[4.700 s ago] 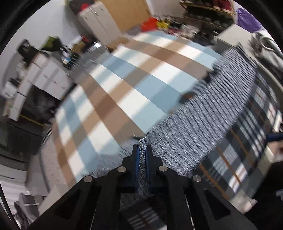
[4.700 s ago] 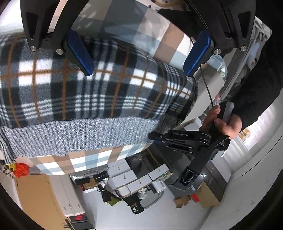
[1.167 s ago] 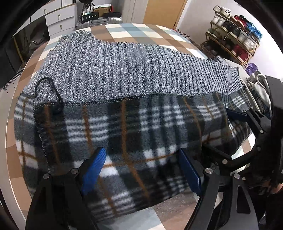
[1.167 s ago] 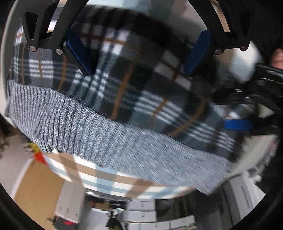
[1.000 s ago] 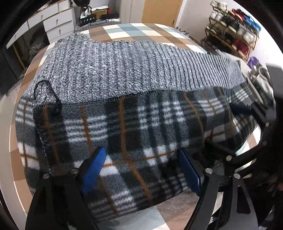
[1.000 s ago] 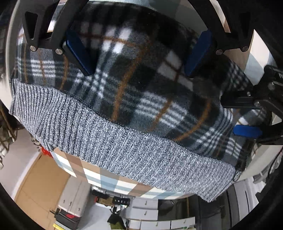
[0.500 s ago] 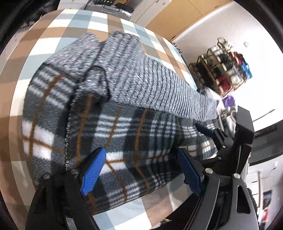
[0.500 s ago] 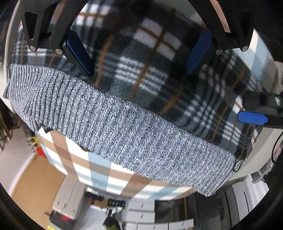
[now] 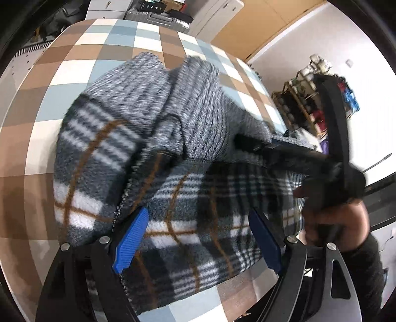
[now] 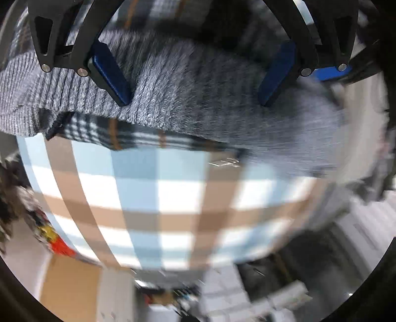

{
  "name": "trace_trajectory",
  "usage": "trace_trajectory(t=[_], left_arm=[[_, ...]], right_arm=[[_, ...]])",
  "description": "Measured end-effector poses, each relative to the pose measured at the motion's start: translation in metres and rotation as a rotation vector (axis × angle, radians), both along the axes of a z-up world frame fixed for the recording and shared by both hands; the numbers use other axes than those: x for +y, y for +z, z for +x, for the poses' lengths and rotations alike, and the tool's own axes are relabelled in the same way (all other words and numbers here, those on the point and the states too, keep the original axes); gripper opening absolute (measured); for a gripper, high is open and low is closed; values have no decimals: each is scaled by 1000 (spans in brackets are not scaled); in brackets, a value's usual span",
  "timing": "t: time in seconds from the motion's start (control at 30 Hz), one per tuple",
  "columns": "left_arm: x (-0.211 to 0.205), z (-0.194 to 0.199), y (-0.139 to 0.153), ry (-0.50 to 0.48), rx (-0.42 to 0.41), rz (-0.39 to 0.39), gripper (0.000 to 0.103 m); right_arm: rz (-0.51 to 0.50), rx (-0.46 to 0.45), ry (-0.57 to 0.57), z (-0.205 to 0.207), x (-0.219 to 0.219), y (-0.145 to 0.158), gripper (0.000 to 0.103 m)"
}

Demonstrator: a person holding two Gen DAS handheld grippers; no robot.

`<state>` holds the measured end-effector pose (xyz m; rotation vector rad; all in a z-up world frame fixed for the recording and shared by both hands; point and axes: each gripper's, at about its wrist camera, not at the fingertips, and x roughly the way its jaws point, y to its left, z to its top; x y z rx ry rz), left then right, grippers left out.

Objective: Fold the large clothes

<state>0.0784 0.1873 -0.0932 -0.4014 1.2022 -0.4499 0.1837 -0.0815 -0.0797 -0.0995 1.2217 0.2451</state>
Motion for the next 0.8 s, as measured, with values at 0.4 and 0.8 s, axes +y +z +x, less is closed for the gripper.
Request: trace_trajectory(t=[0.4, 0.8], left_arm=[[-52, -14, 11, -45, -136, 285, 80], [-112, -31, 47, -52, -305, 52, 80]], right_arm=[[568, -110, -230, -102, -170, 52, 103], [834, -113, -680, -199, -309, 13, 103]])
